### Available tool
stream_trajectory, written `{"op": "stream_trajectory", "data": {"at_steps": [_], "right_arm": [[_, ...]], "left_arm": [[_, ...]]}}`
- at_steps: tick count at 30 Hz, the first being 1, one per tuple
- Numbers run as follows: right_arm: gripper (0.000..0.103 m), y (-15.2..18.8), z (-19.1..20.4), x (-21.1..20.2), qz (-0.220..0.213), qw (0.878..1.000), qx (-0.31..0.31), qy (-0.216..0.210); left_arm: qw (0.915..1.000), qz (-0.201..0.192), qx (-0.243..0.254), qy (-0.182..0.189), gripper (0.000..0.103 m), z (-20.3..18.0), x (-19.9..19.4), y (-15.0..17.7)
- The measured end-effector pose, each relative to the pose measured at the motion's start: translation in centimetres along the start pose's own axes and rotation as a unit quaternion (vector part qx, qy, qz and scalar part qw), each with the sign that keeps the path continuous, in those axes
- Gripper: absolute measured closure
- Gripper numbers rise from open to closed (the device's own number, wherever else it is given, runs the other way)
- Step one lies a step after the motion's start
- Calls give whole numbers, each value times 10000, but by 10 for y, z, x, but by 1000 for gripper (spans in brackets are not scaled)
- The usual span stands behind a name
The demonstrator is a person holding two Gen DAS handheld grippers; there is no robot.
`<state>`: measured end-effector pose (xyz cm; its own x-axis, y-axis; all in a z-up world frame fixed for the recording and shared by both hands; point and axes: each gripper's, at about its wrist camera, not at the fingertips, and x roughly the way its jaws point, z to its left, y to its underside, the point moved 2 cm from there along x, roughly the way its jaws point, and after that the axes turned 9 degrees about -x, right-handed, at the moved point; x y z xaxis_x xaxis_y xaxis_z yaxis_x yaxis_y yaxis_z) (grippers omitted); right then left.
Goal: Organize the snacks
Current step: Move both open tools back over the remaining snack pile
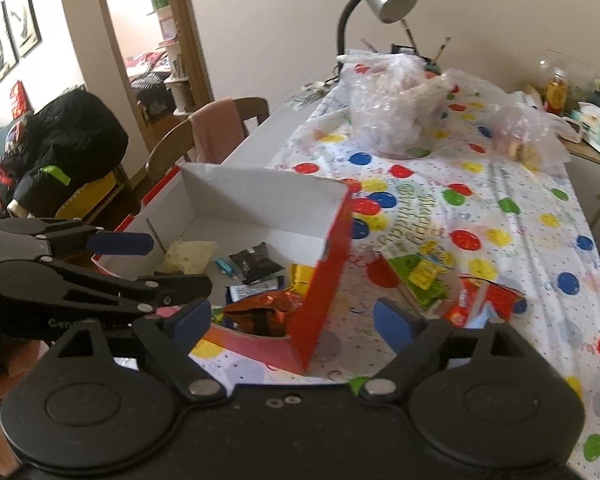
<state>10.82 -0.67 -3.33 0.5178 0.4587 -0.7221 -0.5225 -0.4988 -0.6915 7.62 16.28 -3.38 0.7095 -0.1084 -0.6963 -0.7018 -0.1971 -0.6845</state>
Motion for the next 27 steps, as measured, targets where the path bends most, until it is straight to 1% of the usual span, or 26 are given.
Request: {"op": "stream_trajectory", "data": {"at_steps": [2, 7, 12, 16, 21, 24, 27], "right_arm": [[9, 5, -10, -7, -29, 10000, 52, 30], [3, 20, -42, -19, -56, 9997, 194, 133], [1, 35, -81, -30, -38, 9993, 270, 243], [1, 47, -112, -34, 41, 9995, 166, 272], [1, 63, -146, -21, 273, 9993, -9, 247], [1, 71, -162, -9, 415, 9990, -9, 147], [1, 76, -174, 6, 530, 9985, 38, 102]], "left_arm": [[10000, 3, 39, 66, 24, -10, 3, -1], [9997, 37, 101, 199, 20, -38, 15, 1], [9994, 141, 145, 298, 19, -66, 33, 3], [9990, 272, 106, 334, 19, -89, 52, 5], [9984, 410, 130, 366, 19, -116, 77, 8], [9982, 518, 113, 270, 19, -128, 92, 12], [9981, 571, 26, 211, 19, -134, 103, 8]]}}
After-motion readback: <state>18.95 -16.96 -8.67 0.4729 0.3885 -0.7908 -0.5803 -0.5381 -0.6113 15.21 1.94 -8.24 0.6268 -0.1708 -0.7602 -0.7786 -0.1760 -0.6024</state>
